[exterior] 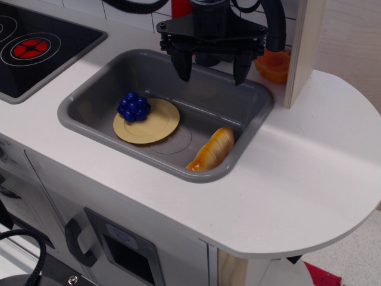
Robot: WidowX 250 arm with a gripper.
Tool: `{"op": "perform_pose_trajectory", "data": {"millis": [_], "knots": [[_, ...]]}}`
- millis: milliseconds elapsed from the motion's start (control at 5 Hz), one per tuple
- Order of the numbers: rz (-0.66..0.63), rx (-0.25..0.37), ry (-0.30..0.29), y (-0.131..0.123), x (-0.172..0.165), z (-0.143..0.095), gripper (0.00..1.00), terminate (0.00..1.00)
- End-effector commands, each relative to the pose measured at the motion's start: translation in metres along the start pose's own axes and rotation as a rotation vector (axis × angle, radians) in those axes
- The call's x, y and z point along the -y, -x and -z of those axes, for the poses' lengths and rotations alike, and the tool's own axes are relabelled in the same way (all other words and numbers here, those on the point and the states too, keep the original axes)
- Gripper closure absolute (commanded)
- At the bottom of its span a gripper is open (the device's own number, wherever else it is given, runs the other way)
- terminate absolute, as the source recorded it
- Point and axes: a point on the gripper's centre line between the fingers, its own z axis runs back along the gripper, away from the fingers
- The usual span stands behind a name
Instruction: Take blueberries off plate sink
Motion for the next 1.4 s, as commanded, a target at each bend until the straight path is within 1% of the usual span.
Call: {"op": "perform_pose_trajectory", "data": {"millis": [0, 400, 600, 800, 1000, 1200], "knots": [[0.000, 0.000, 0.000, 0.000, 0.000, 0.000, 0.00, 0.00], [-0.134, 0.031, -0.050, -0.028, -0.050, 0.017, 0.00, 0.00], [-0.219, 0.057, -0.087, -0.033, -0.079, 0.029, 0.00, 0.00], [-0.302, 0.075, -0.105, -0.039, -0.099, 0.040, 0.00, 0.00], [-0.328, 0.076, -0.114, -0.043, -0.106, 0.051, 0.00, 0.00], [-0.345, 0.054, -0.116, -0.044, -0.113, 0.066, 0.00, 0.00]]}}
